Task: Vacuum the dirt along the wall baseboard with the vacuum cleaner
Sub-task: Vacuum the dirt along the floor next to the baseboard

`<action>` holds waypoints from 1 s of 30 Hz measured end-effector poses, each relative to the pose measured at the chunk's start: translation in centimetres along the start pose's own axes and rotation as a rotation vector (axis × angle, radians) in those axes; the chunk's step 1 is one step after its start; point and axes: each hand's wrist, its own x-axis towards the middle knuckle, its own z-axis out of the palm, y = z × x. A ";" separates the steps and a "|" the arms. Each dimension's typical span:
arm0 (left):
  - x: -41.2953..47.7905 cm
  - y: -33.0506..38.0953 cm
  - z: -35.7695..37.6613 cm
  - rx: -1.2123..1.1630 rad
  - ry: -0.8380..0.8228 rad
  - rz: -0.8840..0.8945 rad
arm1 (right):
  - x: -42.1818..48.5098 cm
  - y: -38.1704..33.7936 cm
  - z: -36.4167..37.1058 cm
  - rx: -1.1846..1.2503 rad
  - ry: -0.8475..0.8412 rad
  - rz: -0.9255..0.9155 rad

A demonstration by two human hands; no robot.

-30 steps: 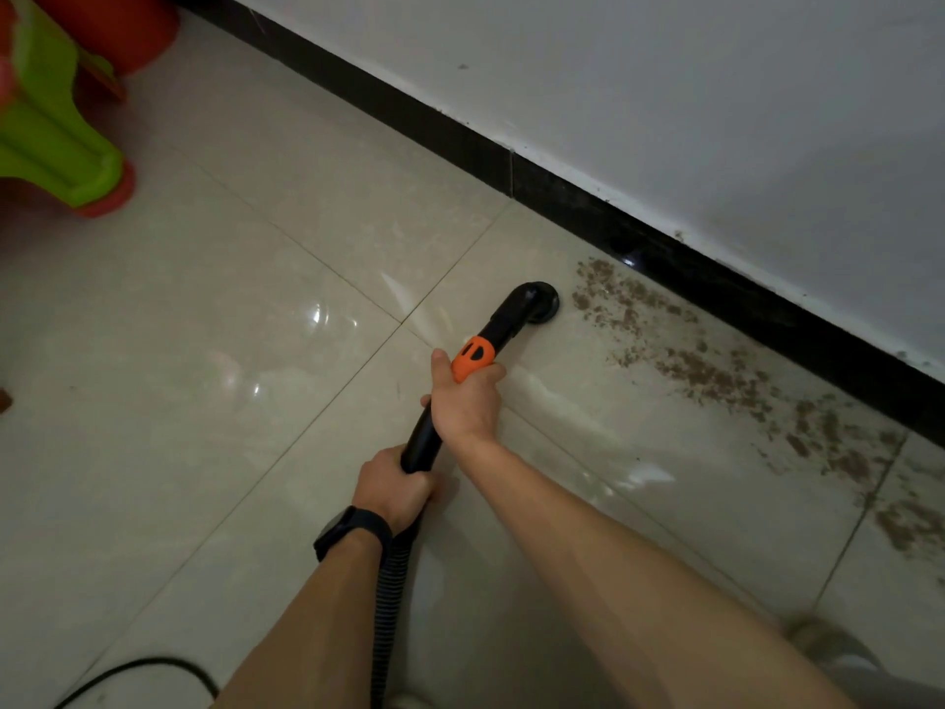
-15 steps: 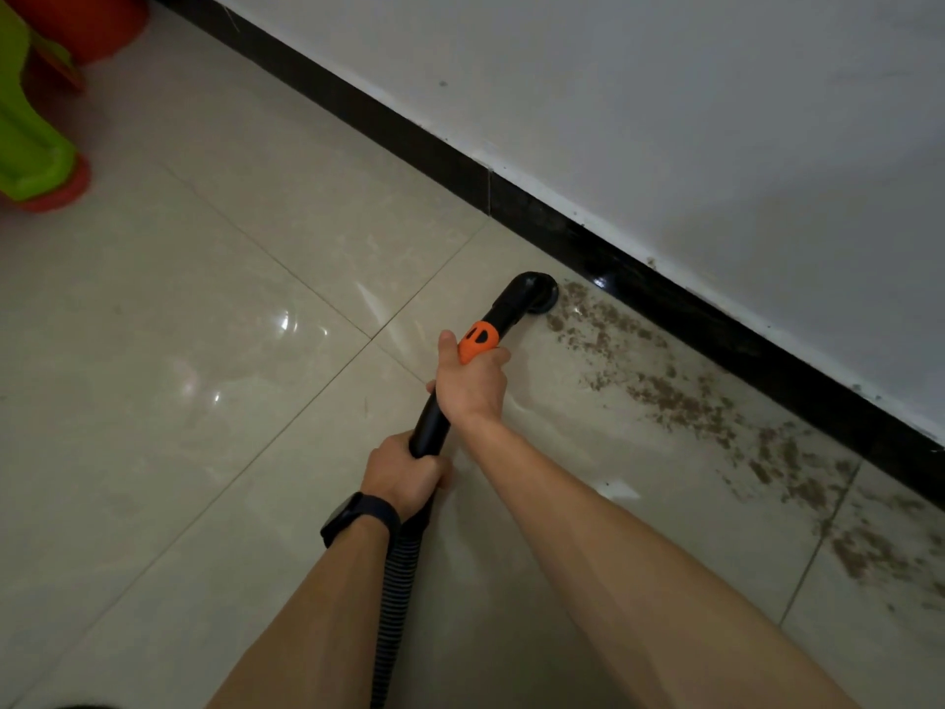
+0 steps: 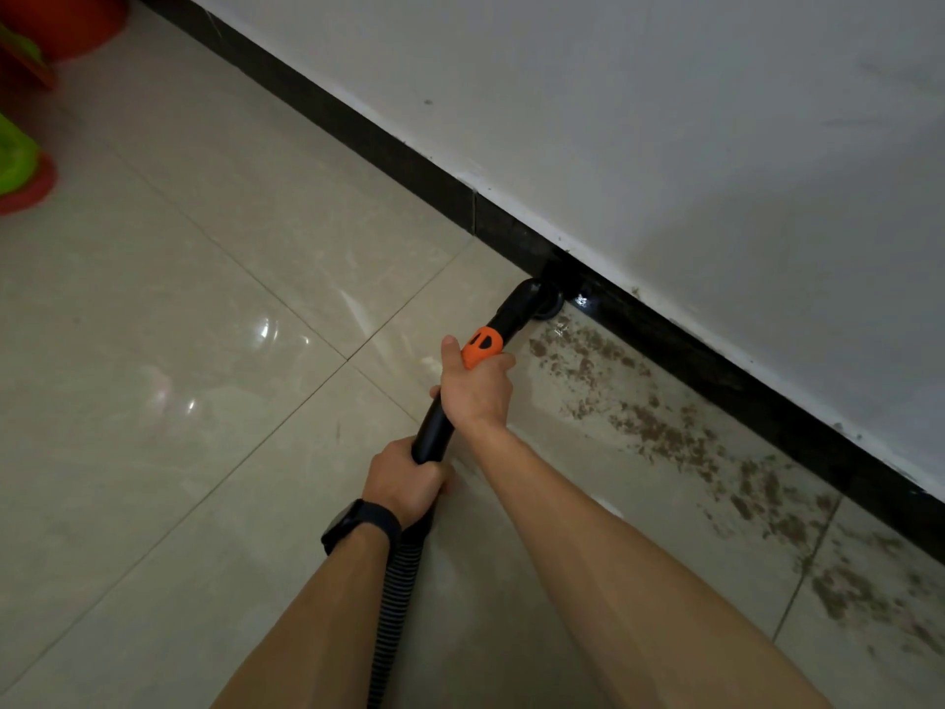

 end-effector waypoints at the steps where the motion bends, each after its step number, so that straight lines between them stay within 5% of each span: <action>1: -0.1 0.0 -0.1 -0.004 0.001 0.003 | 0.0 0.0 0.0 0.011 0.001 0.002; 19: -6.0 -5.2 -4.3 0.102 -0.005 -0.076 | -8.1 3.8 2.8 0.142 -0.068 0.078; 30: -4.2 -3.3 -2.5 0.043 -0.007 -0.084 | -5.6 2.0 1.3 0.092 -0.059 0.065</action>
